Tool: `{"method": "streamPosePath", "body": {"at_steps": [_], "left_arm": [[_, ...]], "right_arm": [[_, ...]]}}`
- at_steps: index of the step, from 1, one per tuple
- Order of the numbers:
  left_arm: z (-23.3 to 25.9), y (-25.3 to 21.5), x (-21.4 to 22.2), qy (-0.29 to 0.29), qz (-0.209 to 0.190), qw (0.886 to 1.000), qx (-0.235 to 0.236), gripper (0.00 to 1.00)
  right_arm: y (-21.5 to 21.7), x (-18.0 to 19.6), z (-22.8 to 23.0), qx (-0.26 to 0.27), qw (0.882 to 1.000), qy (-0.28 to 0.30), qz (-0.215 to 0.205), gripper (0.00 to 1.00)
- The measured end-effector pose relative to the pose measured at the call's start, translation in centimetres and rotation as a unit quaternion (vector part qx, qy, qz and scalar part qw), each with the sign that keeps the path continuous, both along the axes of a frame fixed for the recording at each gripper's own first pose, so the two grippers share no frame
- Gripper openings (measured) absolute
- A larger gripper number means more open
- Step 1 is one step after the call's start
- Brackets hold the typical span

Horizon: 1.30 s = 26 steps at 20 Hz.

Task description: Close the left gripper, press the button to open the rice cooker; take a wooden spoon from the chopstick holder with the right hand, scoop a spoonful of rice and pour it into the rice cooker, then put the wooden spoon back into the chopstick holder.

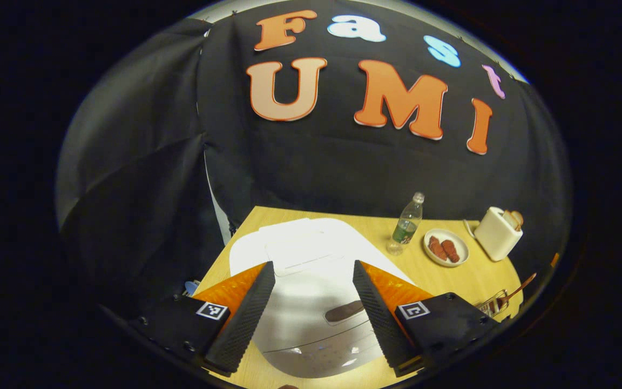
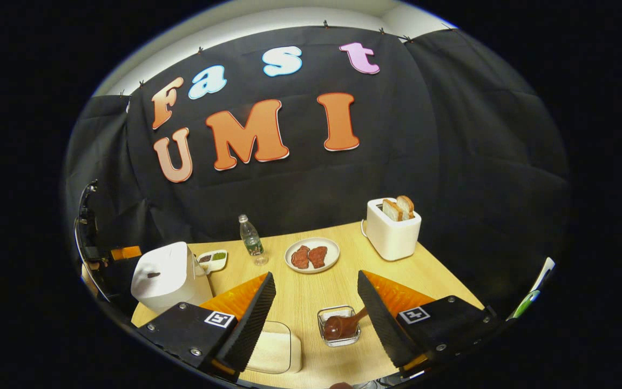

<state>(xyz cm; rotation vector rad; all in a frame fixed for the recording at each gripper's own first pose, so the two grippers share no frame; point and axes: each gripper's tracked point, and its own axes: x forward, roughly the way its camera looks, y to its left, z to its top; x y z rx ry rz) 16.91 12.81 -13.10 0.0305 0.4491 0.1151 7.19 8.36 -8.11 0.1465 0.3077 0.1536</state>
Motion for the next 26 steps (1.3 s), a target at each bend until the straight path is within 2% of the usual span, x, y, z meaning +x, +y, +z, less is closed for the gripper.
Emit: {"method": "streamPosePath", "body": {"at_steps": [6, 13, 15, 17, 18, 20, 26], "left_arm": [[12.0, 0.6, -4.7, -0.108, -0.008, 0.994, 0.013, 0.99], [18.7, 0.2, -11.7, -0.16, -0.004, 0.986, 0.044, 0.97], [19.5, 0.2, -12.8, -0.17, -0.004, 0.984, 0.053, 0.97], [19.5, -0.2, -13.5, -0.169, -0.009, 0.985, 0.043, 0.96], [19.6, -0.4, -13.7, -0.171, -0.011, 0.985, 0.037, 1.0], [19.9, 0.1, -13.7, -0.177, -0.006, 0.984, 0.035, 0.98], [19.6, 0.2, -13.5, -0.169, -0.009, 0.985, 0.035, 0.98]], "right_arm": [[-0.8, -0.4, 6.7, -0.024, 0.998, -0.062, -0.006, 0.95], [-1.8, -2.3, 12.1, -0.043, 0.993, -0.111, -0.021, 0.95], [-2.2, -2.9, 13.4, -0.043, 0.991, -0.126, -0.025, 0.95], [-2.3, -3.4, 13.9, -0.041, 0.99, -0.133, -0.025, 0.95], [-2.3, -3.6, 14.3, -0.042, 0.989, -0.137, -0.027, 0.95], [-2.8, -3.8, 14.7, -0.048, 0.988, -0.144, -0.033, 0.95], [-2.6, -3.6, 14.3, -0.047, 0.988, -0.142, -0.035, 0.95]]}}
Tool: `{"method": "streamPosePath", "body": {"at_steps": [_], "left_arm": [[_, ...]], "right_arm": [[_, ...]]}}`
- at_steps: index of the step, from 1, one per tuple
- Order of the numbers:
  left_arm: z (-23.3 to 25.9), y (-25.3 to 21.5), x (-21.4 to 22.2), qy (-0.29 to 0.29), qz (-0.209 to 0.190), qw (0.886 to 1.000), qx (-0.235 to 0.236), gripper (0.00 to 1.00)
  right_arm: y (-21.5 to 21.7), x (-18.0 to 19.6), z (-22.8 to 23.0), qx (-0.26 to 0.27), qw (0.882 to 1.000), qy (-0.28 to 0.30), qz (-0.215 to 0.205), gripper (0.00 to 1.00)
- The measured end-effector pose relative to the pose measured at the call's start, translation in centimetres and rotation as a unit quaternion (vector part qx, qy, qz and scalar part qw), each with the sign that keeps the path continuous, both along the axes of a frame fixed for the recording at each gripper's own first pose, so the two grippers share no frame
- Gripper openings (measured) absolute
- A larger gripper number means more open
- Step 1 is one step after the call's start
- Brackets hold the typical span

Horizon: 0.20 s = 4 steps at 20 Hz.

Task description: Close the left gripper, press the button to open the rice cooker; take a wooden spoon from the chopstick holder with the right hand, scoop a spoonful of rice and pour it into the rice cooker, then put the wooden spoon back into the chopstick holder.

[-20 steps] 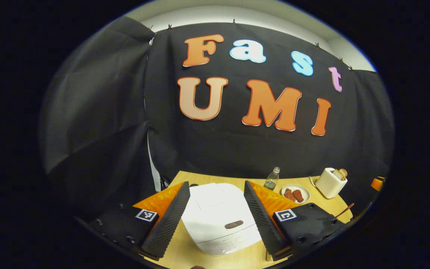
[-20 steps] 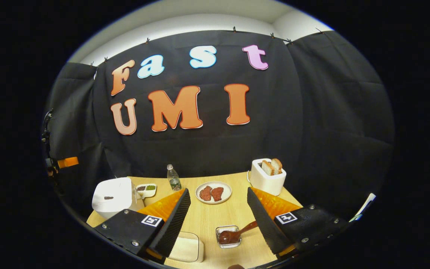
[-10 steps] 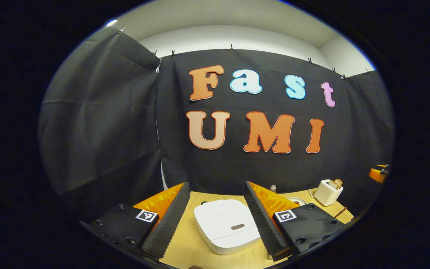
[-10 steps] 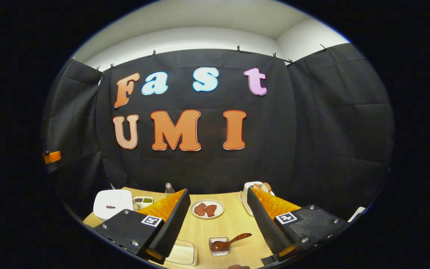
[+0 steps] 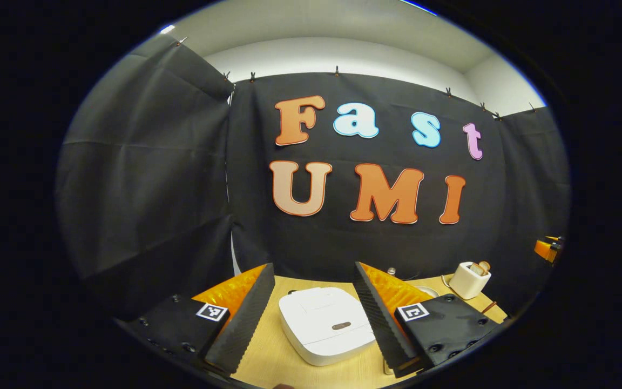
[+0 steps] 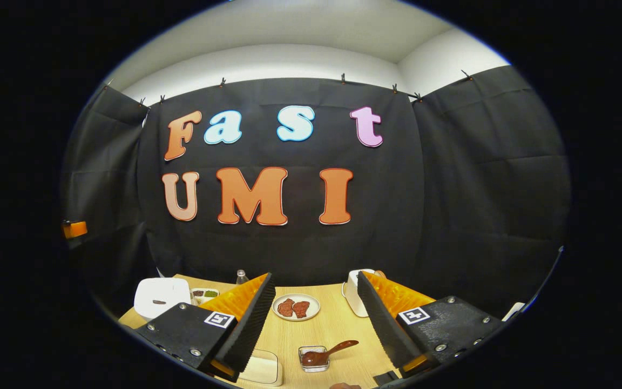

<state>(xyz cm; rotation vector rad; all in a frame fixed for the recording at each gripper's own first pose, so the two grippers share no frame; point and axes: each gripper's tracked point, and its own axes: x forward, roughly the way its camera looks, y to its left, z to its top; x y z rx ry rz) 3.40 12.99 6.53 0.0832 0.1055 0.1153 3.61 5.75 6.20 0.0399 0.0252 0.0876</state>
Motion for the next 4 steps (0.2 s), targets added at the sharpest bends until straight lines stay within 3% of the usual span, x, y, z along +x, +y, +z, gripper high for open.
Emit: {"method": "streamPosePath", "body": {"at_steps": [3, 4], "left_arm": [[0.53, -0.29, 0.28, -0.008, -0.004, 1.0, -0.004, 1.0], [0.53, -0.45, 0.41, -0.009, -0.006, 1.0, -0.004, 0.96]], "right_arm": [[0.08, -0.02, -0.15, -0.005, 1.0, 0.0, 0.002, 0.95], [0.05, 0.06, -0.18, -0.006, 1.0, 0.0, 0.002, 0.95]]}}
